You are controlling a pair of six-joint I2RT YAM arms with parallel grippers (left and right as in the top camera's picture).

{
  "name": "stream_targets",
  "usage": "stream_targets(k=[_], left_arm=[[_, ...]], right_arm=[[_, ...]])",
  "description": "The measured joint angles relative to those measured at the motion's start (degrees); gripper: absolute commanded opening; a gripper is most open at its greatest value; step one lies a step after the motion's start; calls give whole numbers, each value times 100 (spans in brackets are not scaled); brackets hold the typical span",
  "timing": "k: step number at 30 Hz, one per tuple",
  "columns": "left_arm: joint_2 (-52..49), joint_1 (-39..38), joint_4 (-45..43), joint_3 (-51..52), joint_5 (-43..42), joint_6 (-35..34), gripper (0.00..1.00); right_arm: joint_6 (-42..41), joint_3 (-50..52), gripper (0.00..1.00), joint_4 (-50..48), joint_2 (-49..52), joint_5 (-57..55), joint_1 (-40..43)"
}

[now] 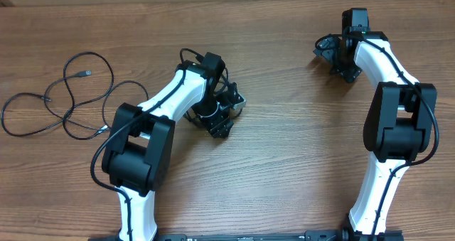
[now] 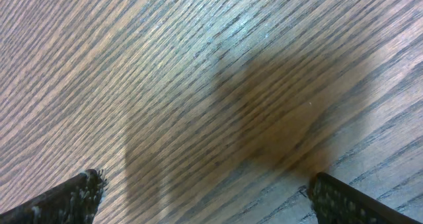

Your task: Untangle cables

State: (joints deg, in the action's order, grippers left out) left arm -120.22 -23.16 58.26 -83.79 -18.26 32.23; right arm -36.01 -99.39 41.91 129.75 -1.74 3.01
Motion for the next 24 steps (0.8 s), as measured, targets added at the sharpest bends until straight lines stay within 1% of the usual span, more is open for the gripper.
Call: stream_targets(k=[4, 6, 8, 10, 15, 17, 20, 21, 23, 24], left_arm=[[-184, 0, 90, -188, -619, 101, 63], [-208, 0, 68, -210, -706, 101, 62], [-210, 0, 48, -210, -693, 103, 58], [-210, -2, 52, -214, -555, 114, 51], [-210, -11, 157, -286, 245, 127, 45], [-210, -11, 179, -295, 391, 127, 33], [-210, -11, 210, -297, 560, 144, 11], [-225, -11, 238, -293, 651, 175, 7], [-229, -11, 243, -293, 713, 203, 7], [-238, -11, 243, -293, 723, 227, 9]], right_arm=[[0, 0, 100, 0, 0, 0, 0], [0, 0, 100, 0, 0, -2, 0], [0, 0, 100, 0, 0, 0, 0], [0, 0, 100, -2, 0, 0, 0], [0, 0, 100, -2, 0, 0, 0], [2, 0, 100, -2, 0, 0, 0], [0, 0, 100, 0, 0, 0, 0], [2, 0, 100, 0, 0, 0, 0], [2, 0, 100, 0, 0, 0, 0], [0, 0, 100, 0, 0, 0, 0]])
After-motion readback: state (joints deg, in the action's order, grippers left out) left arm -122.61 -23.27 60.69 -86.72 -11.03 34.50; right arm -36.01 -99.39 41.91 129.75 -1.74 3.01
